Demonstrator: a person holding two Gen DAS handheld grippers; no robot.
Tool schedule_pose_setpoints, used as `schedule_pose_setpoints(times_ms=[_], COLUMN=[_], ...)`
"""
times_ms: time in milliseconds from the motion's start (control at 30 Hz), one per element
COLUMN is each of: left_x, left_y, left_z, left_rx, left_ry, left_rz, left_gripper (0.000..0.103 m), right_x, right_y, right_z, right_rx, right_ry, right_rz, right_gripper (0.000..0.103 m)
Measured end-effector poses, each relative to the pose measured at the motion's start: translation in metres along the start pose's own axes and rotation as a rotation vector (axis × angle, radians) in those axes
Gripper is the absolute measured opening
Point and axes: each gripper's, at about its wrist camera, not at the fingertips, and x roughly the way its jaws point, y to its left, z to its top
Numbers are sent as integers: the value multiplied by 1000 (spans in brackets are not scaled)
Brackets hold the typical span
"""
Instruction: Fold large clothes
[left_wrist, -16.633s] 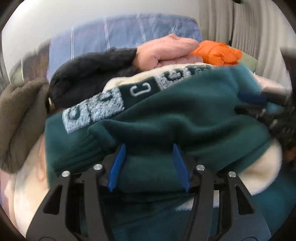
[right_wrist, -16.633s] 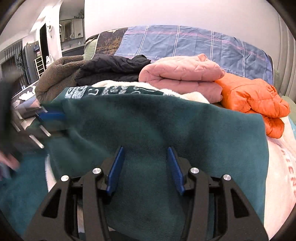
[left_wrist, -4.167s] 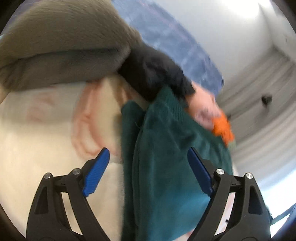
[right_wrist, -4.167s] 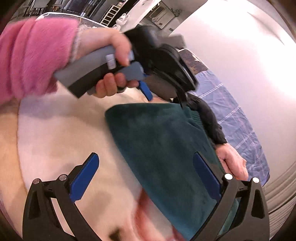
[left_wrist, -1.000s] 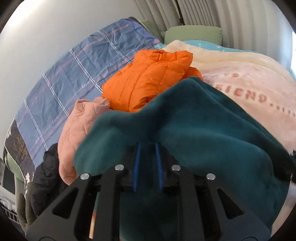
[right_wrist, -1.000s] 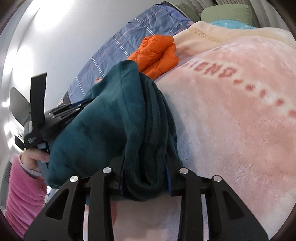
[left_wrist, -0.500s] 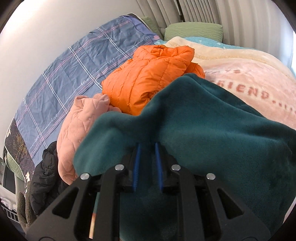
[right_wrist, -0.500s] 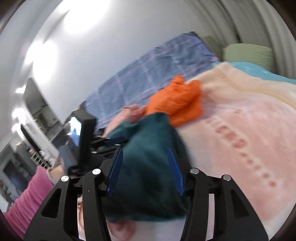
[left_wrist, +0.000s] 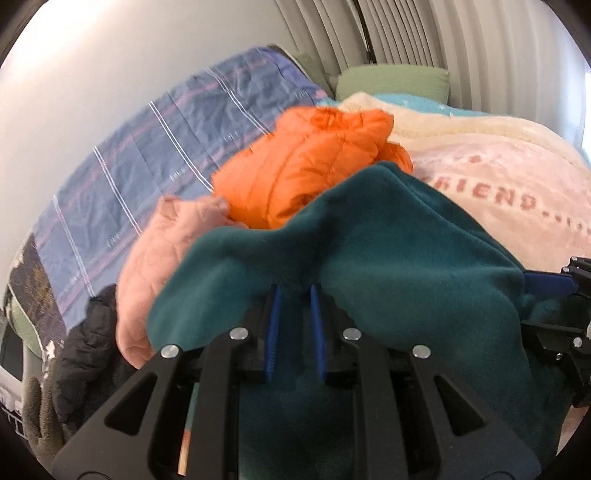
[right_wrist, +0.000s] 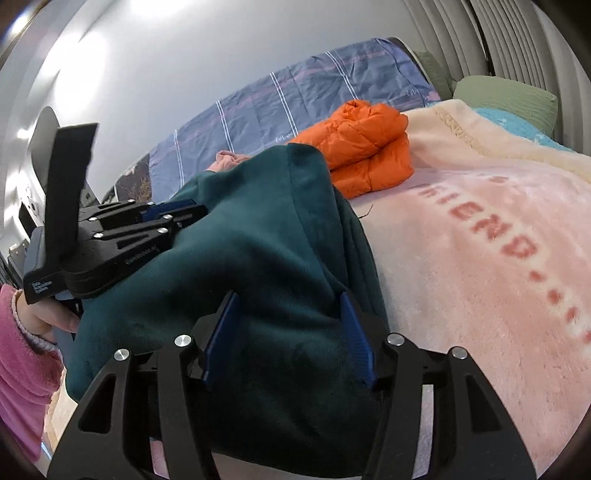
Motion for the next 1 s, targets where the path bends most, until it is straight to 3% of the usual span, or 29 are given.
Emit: schedule_pose_setpoints(times_ms=[67, 133, 167, 233, 300, 367, 500, 600, 767, 833, 867, 1000], left_x=[-19, -46, -63, -109, -144, -163, -160, -141, -102, -88, -82, -83], left_y=[4, 11, 12, 6, -10, -37, -86, -106, -99, -94, -90, -54], left_z=[2, 3, 1, -10, -29, -59, -106, -114, -96, -95, -96, -108], left_rx=[-39, -88, -103, -63, 10, 104, 216, 244, 123, 92, 88, 15], left_ry=[-15, -35, -60, -136, -177, -163, -92, -61, -35, -21, -8, 76], left_rz=[0, 5, 6, -2, 40, 93, 105, 139, 186, 238, 253, 207], left_gripper=[21, 55, 67, 66, 78, 82, 86, 86, 86, 89, 89, 89], right_x=[-1, 0, -1, 0, -1, -1, -2, -2, -2, -2, -2, 6], right_y=[0, -4, -5, -6, -4, -4, -4, -4, -8, -8, -8, -15], right_z=[-1, 1, 1, 2, 3, 2, 2, 1, 0, -1, -1, -3], right_rx=[13, 32, 40, 39, 34, 34, 38, 33, 28, 20, 10, 38], right_ry=[-6, -7, -5, 0, -2, -6, -7, -14, -22, -27, -32, -5], right_rz=[8, 17, 25, 32, 27, 27, 35, 35, 55, 51, 22, 47], right_gripper=[56, 56, 56, 56, 56, 57, 57, 57, 58, 58, 69, 70])
